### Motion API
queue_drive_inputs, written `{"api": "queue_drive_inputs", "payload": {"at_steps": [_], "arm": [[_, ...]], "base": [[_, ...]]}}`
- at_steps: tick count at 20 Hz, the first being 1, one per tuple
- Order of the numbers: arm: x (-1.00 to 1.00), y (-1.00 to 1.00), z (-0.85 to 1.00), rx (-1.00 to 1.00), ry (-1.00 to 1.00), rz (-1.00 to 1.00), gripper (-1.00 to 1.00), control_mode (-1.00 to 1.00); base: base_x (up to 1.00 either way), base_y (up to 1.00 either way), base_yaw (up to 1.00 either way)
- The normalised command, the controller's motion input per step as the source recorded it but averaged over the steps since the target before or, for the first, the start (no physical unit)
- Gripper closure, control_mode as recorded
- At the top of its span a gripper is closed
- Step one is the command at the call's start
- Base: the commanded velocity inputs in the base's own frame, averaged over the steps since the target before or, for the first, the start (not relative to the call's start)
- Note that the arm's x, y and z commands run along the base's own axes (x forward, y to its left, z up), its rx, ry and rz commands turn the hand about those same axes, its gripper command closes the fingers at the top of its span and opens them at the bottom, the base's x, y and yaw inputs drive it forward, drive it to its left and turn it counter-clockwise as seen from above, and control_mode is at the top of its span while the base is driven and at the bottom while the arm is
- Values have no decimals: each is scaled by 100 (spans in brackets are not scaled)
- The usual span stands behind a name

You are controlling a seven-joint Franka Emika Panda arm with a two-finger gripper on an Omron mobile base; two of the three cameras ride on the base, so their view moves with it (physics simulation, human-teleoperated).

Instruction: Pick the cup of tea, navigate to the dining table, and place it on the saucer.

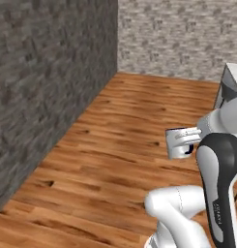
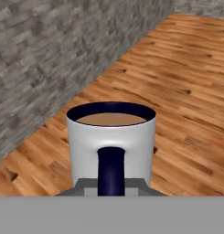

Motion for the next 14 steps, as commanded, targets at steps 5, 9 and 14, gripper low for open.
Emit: {"api": "queue_drive_inputs", "payload": {"at_steps": [5, 9, 14], "arm": [[0, 0, 0, 0, 0, 0, 100, 100], [0, 0, 0, 0, 0, 0, 100, 100], [0, 0, 0, 0, 0, 0, 100, 100]], "base": [[100, -27, -21], [100, -47, -12], [100, -34, -10]]}}
